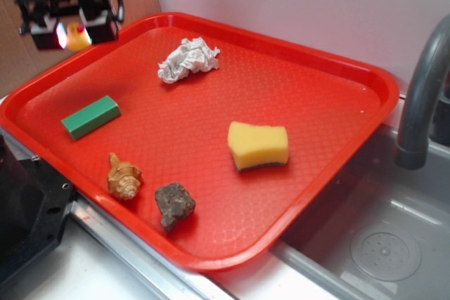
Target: Grab the yellow duck.
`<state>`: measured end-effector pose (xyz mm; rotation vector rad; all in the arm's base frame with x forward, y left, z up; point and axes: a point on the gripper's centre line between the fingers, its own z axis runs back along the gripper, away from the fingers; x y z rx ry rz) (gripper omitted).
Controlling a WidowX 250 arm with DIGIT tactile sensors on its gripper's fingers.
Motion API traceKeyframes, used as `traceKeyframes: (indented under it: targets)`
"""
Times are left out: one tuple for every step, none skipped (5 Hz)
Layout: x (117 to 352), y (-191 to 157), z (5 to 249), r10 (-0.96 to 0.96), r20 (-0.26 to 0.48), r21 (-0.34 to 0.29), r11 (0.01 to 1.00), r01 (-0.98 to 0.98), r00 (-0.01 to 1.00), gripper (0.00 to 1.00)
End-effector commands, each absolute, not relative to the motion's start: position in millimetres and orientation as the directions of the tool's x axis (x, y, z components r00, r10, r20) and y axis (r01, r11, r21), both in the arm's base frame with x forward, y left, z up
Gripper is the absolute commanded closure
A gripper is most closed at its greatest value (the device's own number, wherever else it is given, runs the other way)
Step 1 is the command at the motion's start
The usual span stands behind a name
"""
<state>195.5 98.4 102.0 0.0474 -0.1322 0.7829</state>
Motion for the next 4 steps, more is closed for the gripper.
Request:
traceKeyframes:
  targets:
    - [159.1,54.5,169.8,0.305,0.1,-0.144,0.946,-0.29,0.947,1.0]
    - [156.4,49.8,185.9,0.212,0.079,-0.191,0.962,-0.194,0.974,1.0]
    - [157.9,50.1,189.4,0.155,0.065,-0.215,0.967,-0.138,0.986,1.0]
    - [164.6,64.4,184.7,0.161,0.105,-0.221,0.966,-0.135,0.981,1.0]
